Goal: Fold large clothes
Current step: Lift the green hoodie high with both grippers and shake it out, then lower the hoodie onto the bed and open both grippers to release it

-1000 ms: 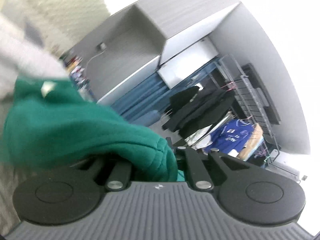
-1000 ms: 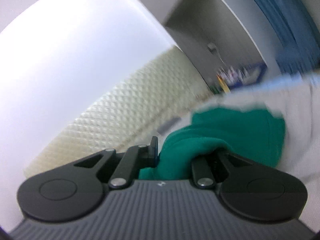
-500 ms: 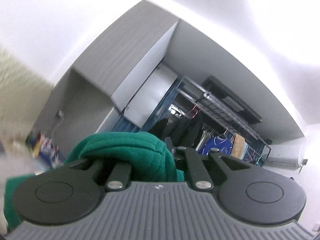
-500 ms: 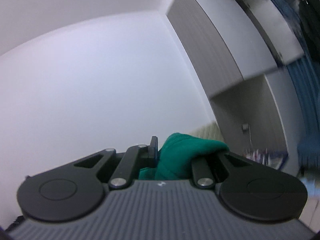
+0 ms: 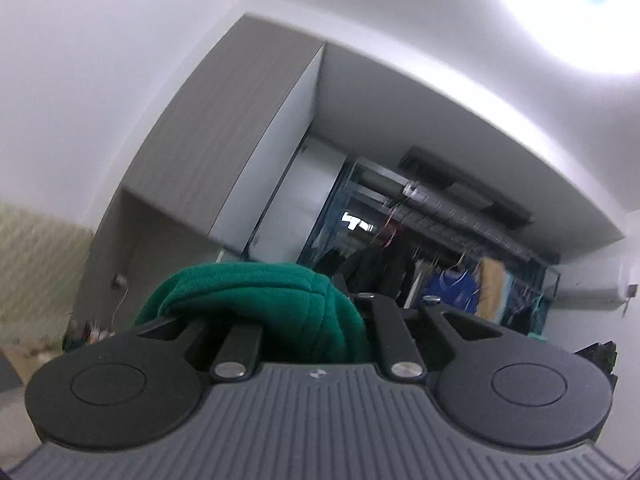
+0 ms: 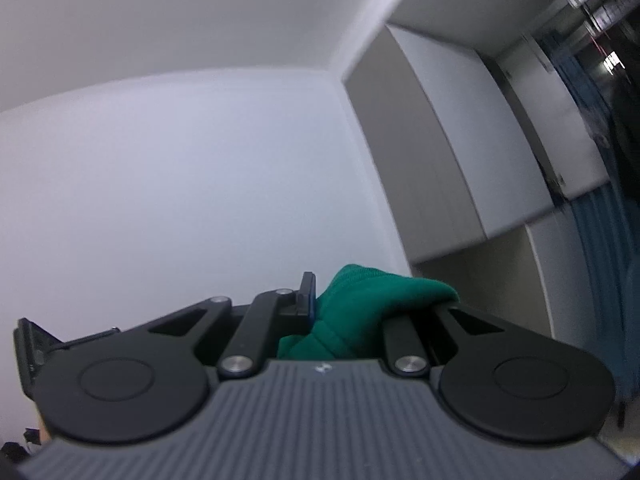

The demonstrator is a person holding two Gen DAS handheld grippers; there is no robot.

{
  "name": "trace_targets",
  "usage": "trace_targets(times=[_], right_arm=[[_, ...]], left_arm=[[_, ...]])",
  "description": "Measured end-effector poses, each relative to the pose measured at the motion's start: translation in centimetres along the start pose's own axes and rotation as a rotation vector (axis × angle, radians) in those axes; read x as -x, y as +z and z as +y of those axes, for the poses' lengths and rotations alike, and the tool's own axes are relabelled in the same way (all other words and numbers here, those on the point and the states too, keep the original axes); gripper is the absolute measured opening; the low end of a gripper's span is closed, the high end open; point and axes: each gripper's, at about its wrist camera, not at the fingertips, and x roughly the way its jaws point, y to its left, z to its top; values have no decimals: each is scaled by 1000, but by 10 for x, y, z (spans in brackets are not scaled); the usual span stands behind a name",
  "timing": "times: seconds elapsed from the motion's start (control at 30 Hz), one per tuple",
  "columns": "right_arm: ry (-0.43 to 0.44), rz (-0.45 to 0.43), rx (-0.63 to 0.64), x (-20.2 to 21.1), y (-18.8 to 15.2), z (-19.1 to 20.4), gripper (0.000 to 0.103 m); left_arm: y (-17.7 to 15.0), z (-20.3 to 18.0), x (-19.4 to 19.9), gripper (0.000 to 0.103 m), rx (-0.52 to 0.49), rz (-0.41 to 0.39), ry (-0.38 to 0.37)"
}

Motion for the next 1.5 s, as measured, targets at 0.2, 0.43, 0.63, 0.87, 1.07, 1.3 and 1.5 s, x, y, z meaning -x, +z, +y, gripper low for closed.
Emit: trace_targets(times=[0.2, 0.43, 0.63, 0.87, 1.07, 1.3, 1.5], right_arm=[[-98, 146, -69, -50, -91, -105, 16], [-264, 357, -125, -152, -228, -259, 16], [-374, 503, -192, -236, -355, -379, 16], [-429, 644, -180, -284, -482, -440, 16], [-451, 730, -152, -291, -525, -446, 17], [-477, 770, -181, -293, -539, -454, 18], [-470, 763, -174, -284, -522, -435, 38]], left_arm=[[-110, 104, -92, 16, 90, 168, 82], [-262, 273, -231, 16, 223, 390, 235], [-390, 411, -332, 16, 232, 523, 318], [-518, 541, -400, 16, 242, 696, 402], [-562, 578, -414, 19, 225, 763, 446], [-558, 568, -415, 20, 165, 793, 459], [-532, 531, -403, 67, 113, 805, 461]])
